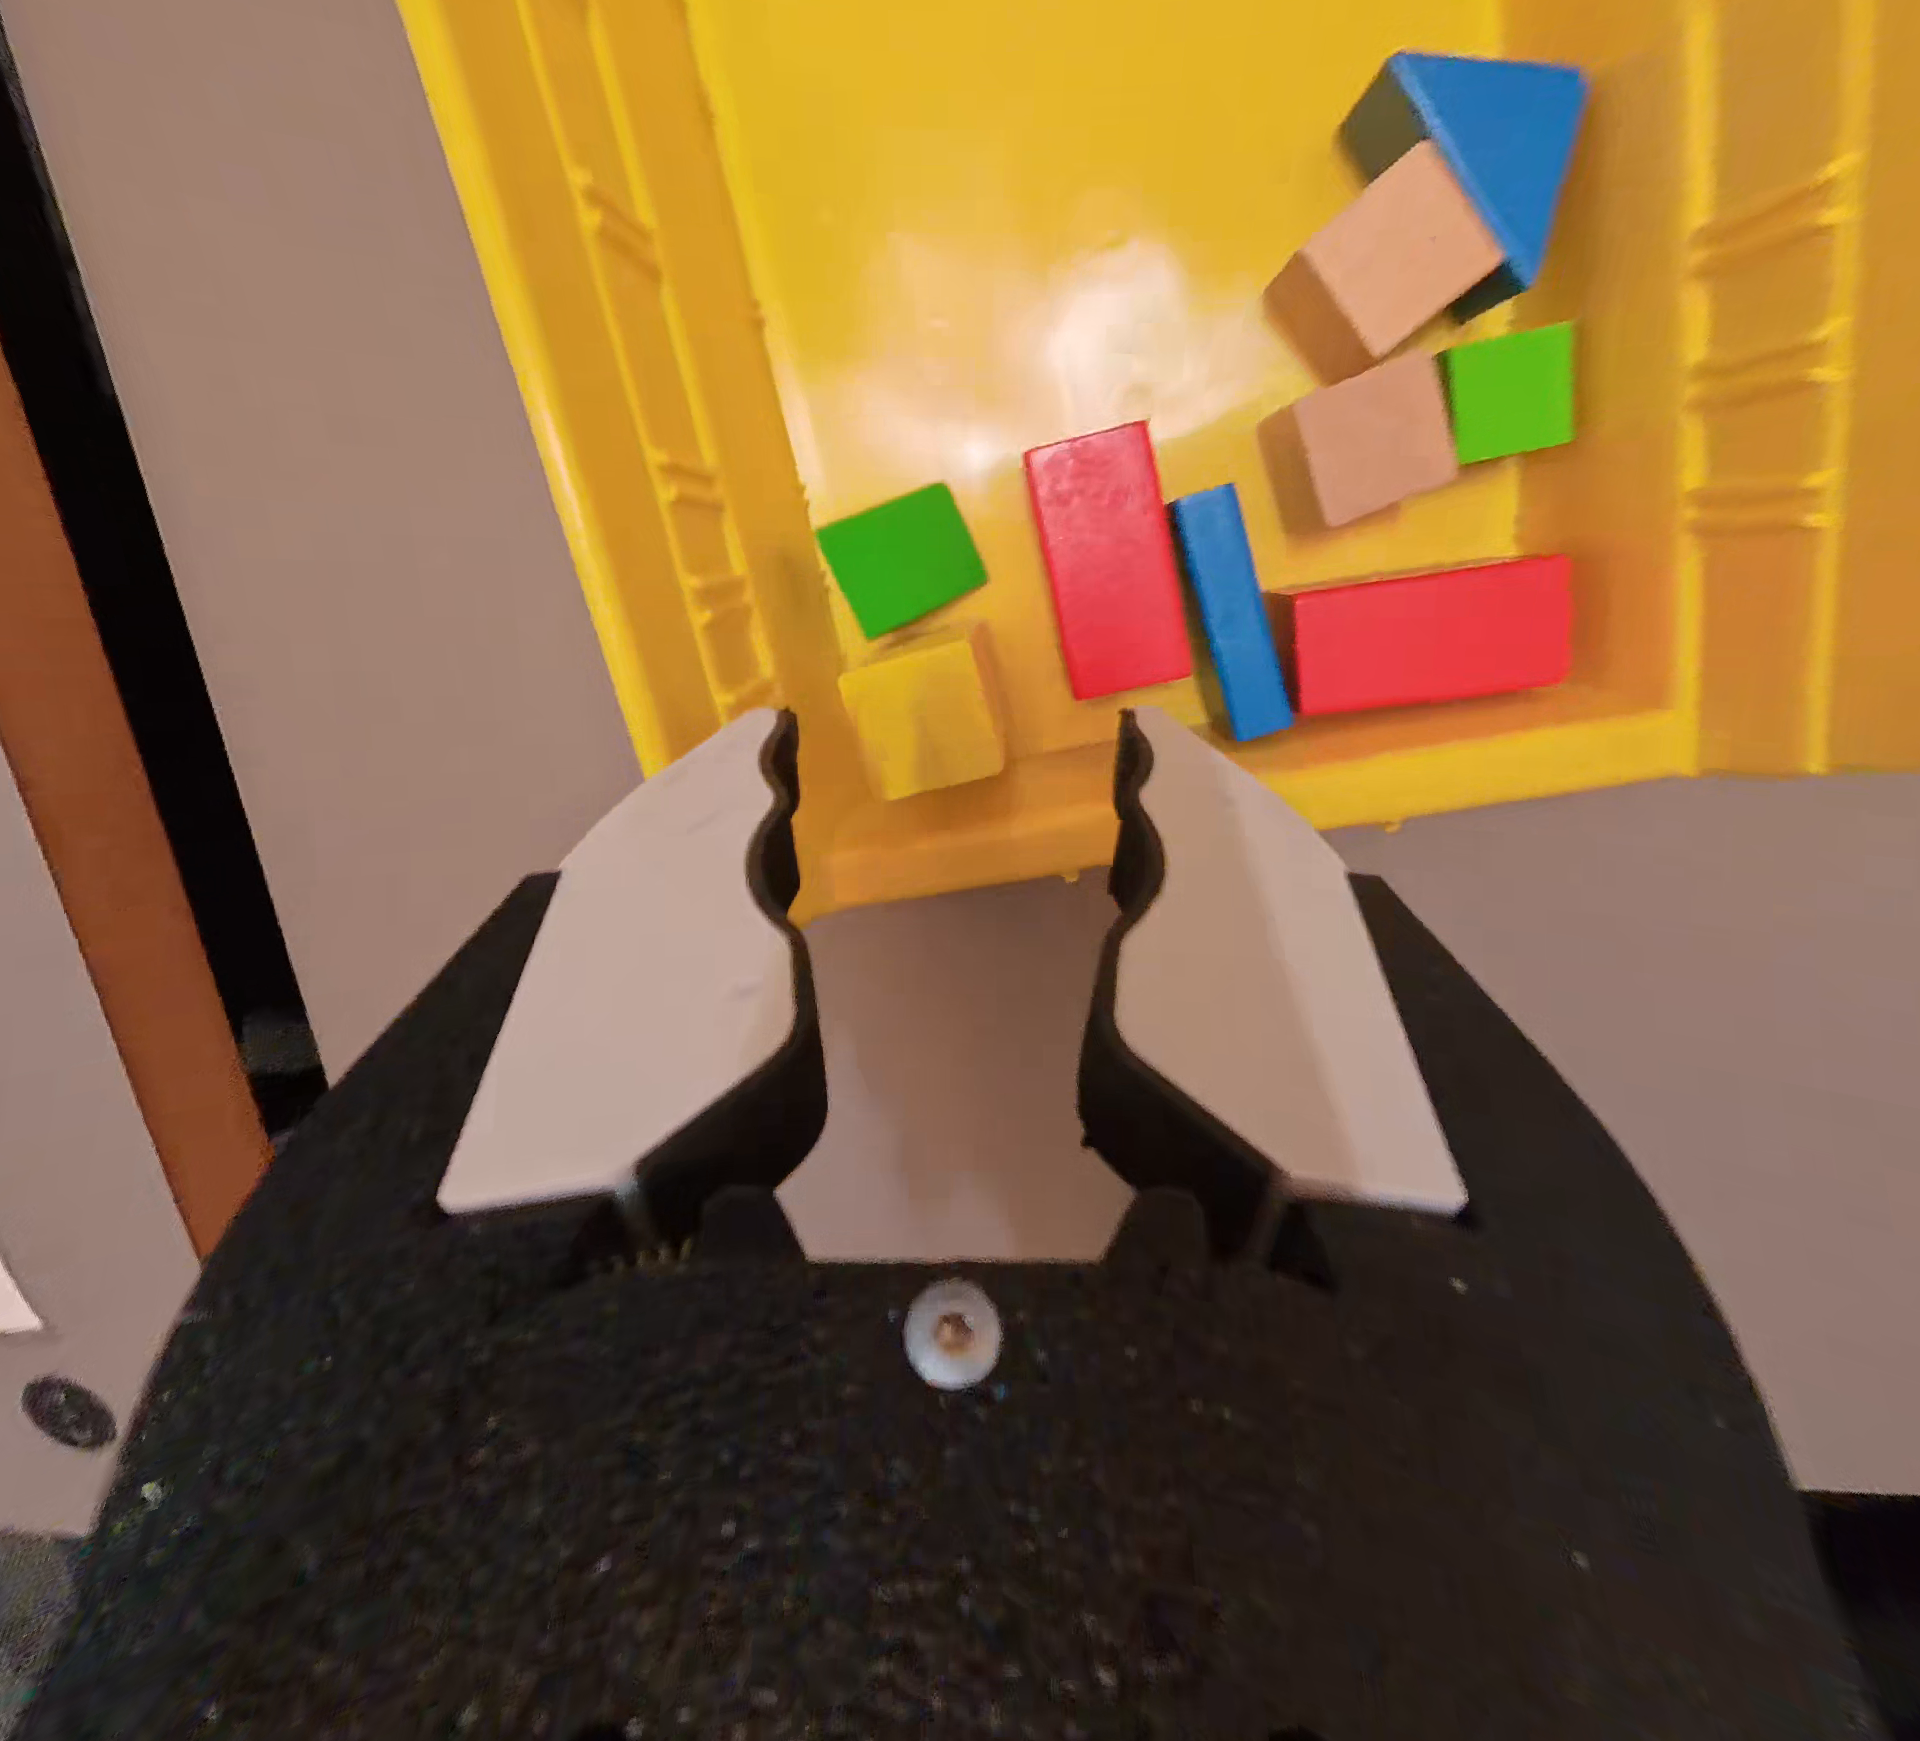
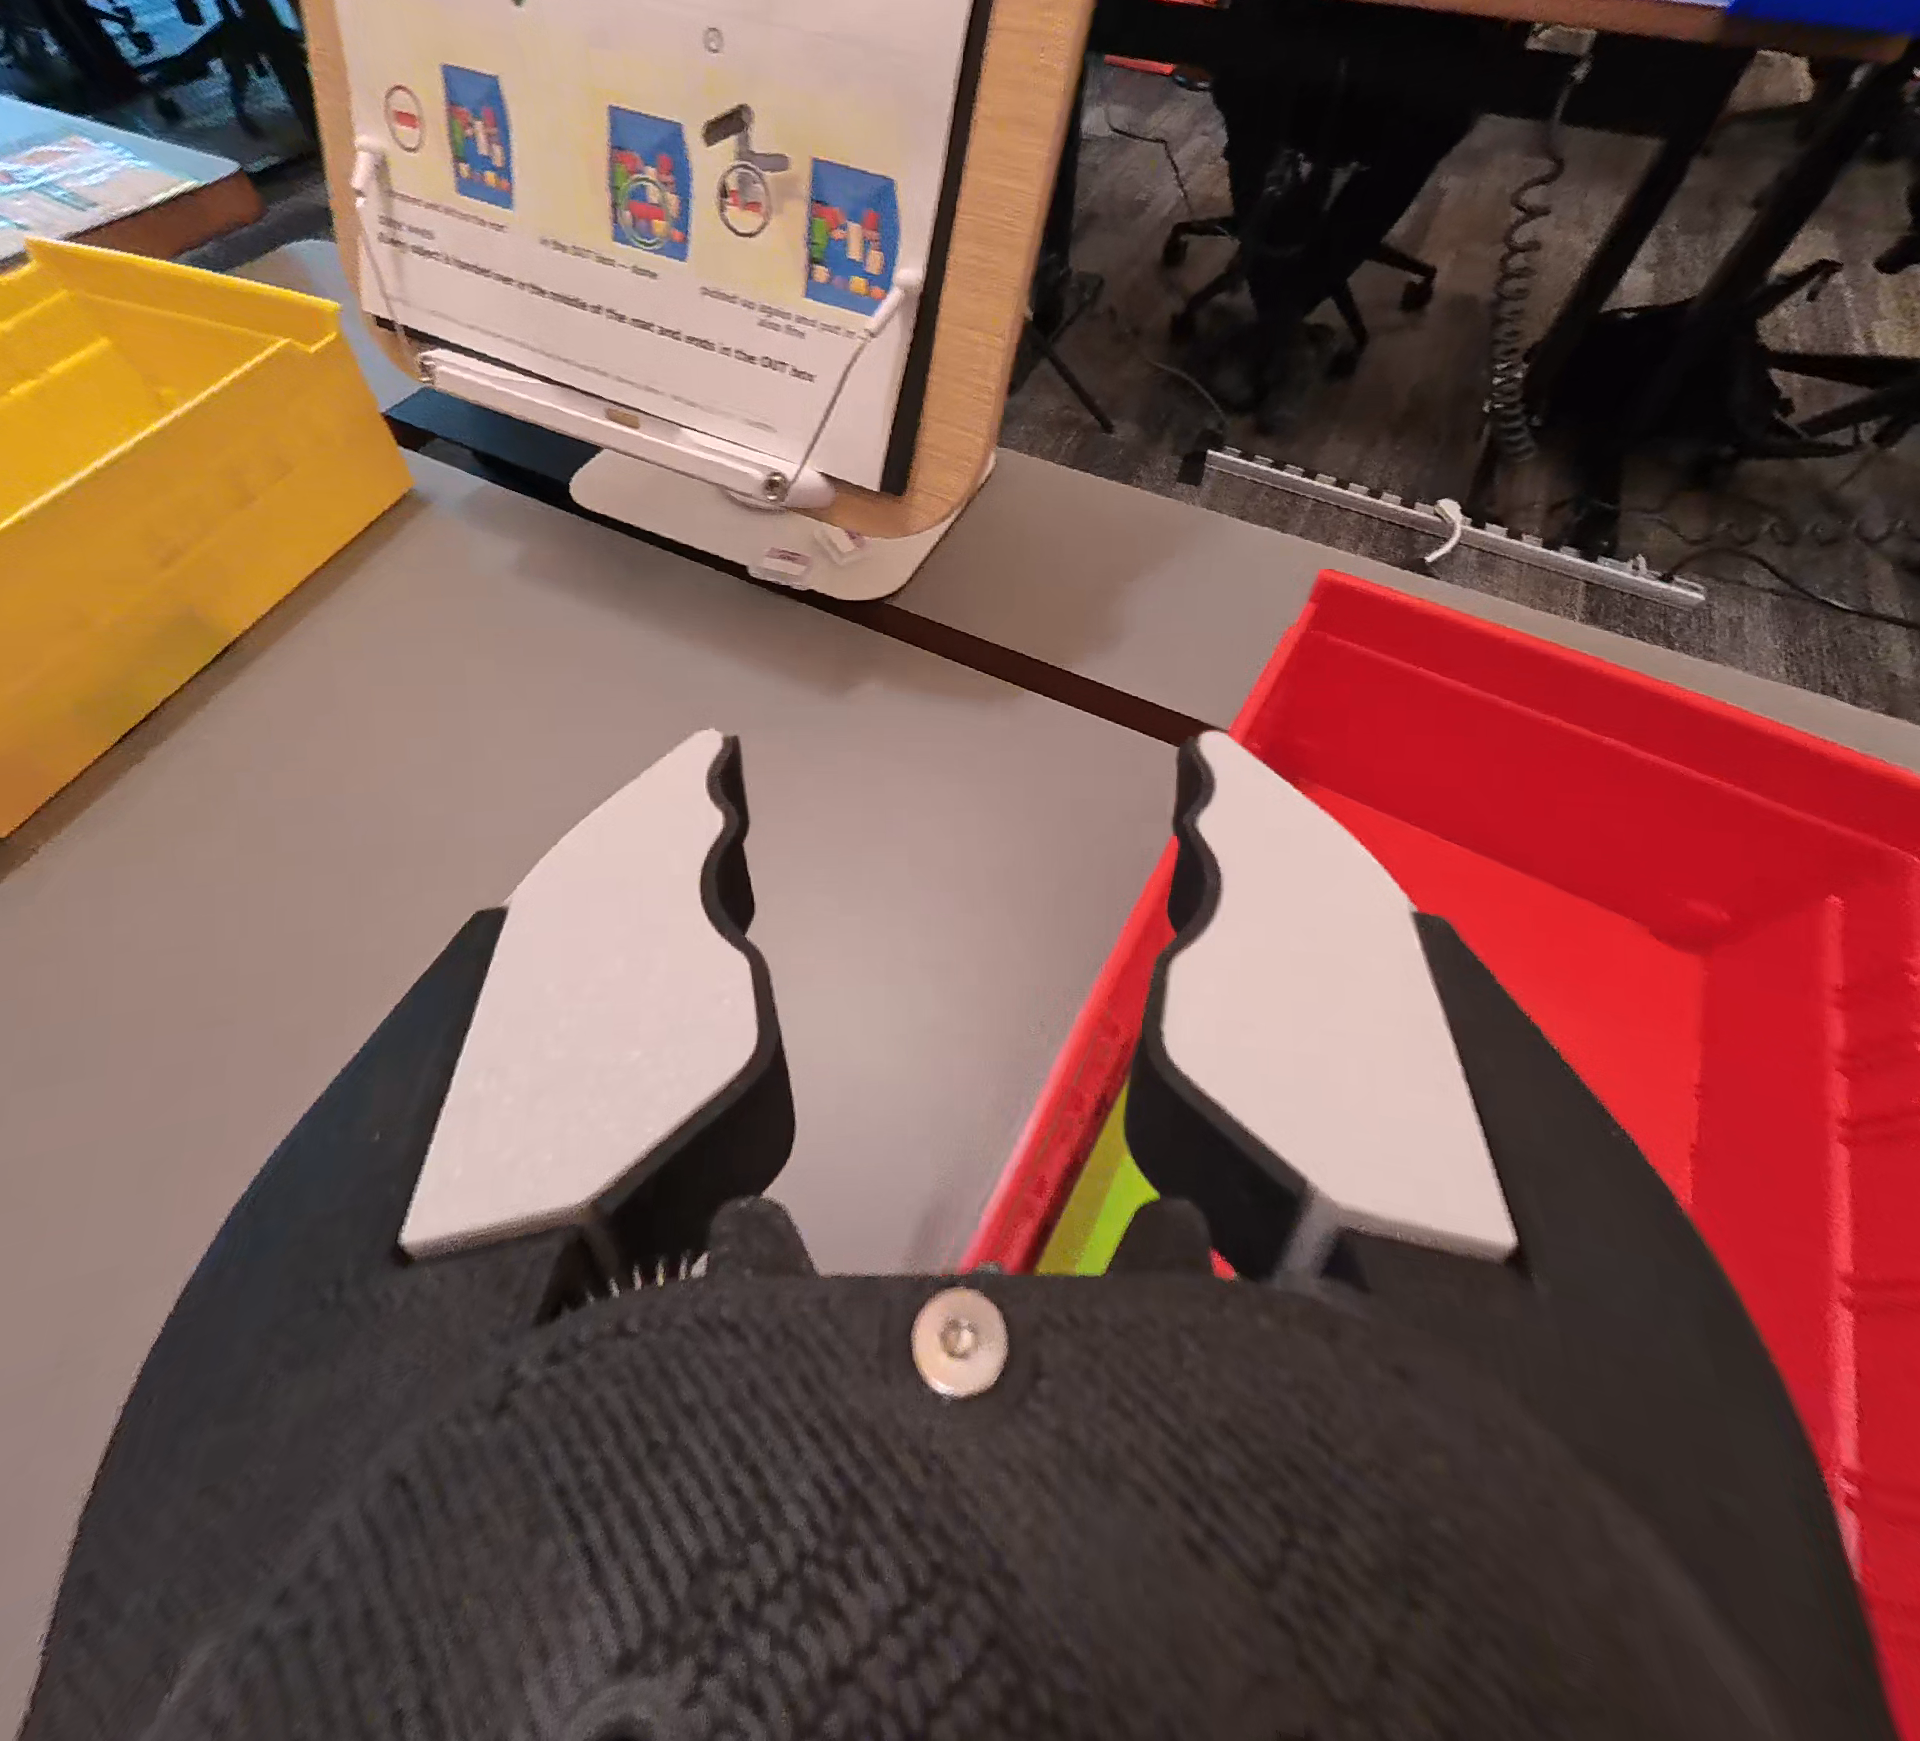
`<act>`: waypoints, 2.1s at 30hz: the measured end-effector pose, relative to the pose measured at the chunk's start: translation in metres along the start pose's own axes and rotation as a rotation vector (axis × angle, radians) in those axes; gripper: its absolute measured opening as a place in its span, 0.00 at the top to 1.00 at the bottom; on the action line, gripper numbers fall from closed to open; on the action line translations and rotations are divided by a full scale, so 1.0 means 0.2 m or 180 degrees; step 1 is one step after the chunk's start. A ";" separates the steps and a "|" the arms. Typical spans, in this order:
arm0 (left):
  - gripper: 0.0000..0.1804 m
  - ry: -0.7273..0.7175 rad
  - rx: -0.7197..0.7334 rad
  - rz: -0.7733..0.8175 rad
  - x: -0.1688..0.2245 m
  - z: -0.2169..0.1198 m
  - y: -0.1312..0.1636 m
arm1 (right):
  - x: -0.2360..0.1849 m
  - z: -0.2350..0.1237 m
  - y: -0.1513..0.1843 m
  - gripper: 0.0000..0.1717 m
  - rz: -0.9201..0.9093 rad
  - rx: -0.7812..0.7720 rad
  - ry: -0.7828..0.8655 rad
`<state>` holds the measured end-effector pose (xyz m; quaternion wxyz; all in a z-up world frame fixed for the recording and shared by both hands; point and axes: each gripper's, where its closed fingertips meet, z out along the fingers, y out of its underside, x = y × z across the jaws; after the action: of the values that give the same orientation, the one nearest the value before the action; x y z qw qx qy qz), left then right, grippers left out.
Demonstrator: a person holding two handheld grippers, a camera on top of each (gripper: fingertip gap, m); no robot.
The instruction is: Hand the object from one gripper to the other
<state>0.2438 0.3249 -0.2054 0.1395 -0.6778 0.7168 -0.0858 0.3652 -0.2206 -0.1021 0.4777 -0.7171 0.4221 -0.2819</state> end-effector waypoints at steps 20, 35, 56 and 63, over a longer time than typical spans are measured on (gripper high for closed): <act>0.74 -0.0068 -0.0806 -0.0588 -0.02 0.24 0.12 | -0.10 -0.01 -0.02 0.52 -0.0006 0.0061 -0.0343; 0.81 -0.0194 -0.0471 -0.0110 -0.04 0.17 0.09 | -0.07 -0.02 -0.01 0.52 0.0094 0.0075 -0.0341; 0.81 0.2348 0.3603 0.2818 1.41 -0.82 -0.42 | -0.84 -0.10 -0.24 0.41 0.0965 0.0552 -0.2810; 0.81 0.2546 0.3999 0.3283 1.60 -0.75 -0.36 | -1.09 -0.13 -0.18 0.39 0.1561 0.0011 -0.3859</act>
<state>0.2512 -0.0087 -0.0674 0.2454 0.0089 0.7476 -0.6171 0.2497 -0.0346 -0.0590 0.6827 -0.6310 0.2288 0.2888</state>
